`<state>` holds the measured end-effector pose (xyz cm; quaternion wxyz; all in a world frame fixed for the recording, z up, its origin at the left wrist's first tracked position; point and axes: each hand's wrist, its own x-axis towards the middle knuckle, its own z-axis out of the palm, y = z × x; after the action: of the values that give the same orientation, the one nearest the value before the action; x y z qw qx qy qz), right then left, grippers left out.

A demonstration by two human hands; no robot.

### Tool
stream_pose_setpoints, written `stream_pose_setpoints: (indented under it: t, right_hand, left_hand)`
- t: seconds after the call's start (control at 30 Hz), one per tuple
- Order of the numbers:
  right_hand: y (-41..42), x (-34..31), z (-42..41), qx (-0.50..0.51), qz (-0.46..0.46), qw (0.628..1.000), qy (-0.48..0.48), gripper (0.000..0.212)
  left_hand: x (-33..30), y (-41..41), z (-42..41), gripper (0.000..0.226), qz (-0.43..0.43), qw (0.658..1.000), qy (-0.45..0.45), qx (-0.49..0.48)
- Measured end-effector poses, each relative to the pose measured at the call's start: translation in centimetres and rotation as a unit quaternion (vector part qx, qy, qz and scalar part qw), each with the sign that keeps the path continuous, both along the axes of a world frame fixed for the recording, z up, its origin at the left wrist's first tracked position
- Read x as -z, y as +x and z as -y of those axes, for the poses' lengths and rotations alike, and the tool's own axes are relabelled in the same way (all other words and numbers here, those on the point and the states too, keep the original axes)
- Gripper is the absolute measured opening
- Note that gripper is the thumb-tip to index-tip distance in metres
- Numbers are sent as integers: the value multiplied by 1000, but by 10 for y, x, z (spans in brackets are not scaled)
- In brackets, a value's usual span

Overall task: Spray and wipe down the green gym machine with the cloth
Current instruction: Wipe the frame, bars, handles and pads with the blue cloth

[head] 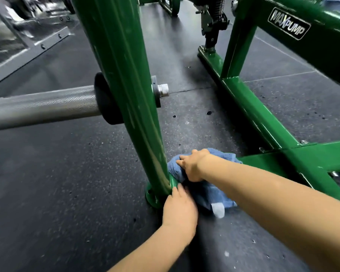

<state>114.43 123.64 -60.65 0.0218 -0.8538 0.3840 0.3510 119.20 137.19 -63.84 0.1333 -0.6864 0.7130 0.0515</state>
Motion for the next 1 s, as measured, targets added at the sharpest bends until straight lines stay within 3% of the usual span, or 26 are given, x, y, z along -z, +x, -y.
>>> stream_pose_setpoints:
  t: [0.1,0.2,0.33,0.47,0.57,0.7,0.77,0.83,1.0]
  right_hand:
    - [11,1,10,-13,8,1000,6,58]
    - [-11,-7,0,-117,51,992,0,51]
    - [-37,-14,-15,-204,13,979,1,66]
    - [-16,-17,-14,-115,48,992,0,59]
    - [4,-17,-3,-65,74,995,15,50]
    - [-7,-9,6,-16,72,997,23,56]
    - [-21,-10,8,9,79,997,21,53]
    - [-43,-9,13,40,66,997,14,56]
    - [-85,-4,12,94,11,995,-42,64]
  left_hand:
    - [5,-2,-3,52,6,1000,3,-15]
    - [16,-3,-11,56,30,999,-8,7]
    - [10,-4,-11,46,23,999,24,4]
    - [6,-7,-6,54,48,997,50,18]
    - [13,-4,-8,55,30,999,15,-4]
    - [20,4,-9,45,-32,999,9,38]
    - [11,13,-15,61,-38,997,49,35]
    - [9,18,-17,77,-25,998,33,50]
    - [3,32,-33,60,12,994,23,104]
